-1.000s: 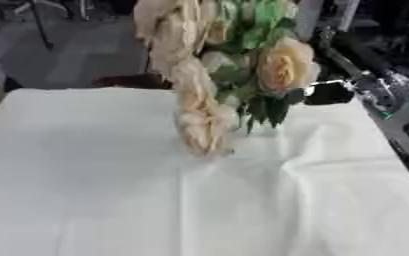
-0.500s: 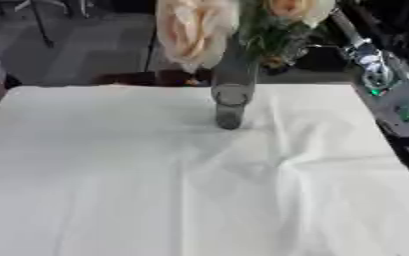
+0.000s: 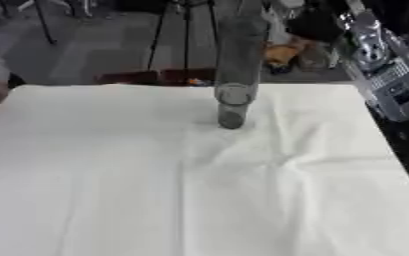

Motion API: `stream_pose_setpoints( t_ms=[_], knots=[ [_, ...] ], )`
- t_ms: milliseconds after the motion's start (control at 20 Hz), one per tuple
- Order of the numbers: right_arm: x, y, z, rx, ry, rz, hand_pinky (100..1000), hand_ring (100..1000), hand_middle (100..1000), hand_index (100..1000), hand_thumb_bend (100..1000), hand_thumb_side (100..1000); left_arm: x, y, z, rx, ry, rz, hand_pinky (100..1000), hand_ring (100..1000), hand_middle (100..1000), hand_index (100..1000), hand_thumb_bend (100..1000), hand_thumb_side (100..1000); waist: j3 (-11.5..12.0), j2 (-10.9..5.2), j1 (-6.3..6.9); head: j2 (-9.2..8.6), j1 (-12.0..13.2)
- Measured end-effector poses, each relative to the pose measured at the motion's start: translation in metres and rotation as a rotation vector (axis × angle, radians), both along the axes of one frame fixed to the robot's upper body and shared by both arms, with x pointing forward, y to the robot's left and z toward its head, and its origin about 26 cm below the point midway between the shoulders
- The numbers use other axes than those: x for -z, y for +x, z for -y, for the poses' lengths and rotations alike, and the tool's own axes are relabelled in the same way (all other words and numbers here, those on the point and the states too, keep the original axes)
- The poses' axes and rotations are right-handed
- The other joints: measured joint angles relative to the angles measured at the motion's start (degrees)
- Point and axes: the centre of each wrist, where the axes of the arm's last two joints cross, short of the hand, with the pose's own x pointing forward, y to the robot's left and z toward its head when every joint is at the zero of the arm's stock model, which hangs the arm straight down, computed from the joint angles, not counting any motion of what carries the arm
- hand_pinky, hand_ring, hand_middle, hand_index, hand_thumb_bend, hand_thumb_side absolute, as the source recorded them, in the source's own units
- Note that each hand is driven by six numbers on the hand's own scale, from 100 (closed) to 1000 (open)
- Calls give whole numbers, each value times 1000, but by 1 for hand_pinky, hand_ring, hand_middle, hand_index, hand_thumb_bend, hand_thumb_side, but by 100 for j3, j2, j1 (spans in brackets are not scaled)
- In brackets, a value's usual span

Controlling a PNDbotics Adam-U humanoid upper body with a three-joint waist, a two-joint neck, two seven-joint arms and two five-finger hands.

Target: Arrange flowers into the vase.

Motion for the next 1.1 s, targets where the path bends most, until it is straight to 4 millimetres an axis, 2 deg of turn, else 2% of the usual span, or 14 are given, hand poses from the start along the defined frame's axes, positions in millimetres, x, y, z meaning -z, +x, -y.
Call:
stream_pose_setpoints(
  t_ms=[100, 150, 400, 850, 1100],
  knots=[
    [-8, 1, -4, -7, 69, 9, 100, 100, 100, 100, 365, 326, 0, 0, 0, 0, 0, -1, 805, 937, 946, 974, 100, 1000, -7, 0, 0, 0, 7],
    [-10, 1, -6, -8, 97, 9, 100, 100, 100, 100, 344, 292, 0, 0, 0, 1, 0, -1, 805, 937, 946, 976, 100, 1000, -9, 0, 0, 0, 8],
    [-22, -2, -7, -1, 241, 12, 100, 100, 100, 100, 303, 239, 2, 0, -1, -1, 0, -5, 804, 937, 946, 976, 100, 1000, -19, 0, 0, 1, 31],
    [-28, -7, -12, -50, 409, 20, 100, 100, 100, 100, 275, 231, 2, 0, -1, -1, 0, -6, 804, 937, 946, 976, 100, 1000, 51, 0, 0, 0, 32],
    [-34, -9, -16, -113, 484, 49, 100, 100, 100, 100, 205, 236, 2, 0, -1, -1, 1, -7, 803, 937, 946, 975, 100, 1000, 52, 0, 0, 0, 28]
  ],
)
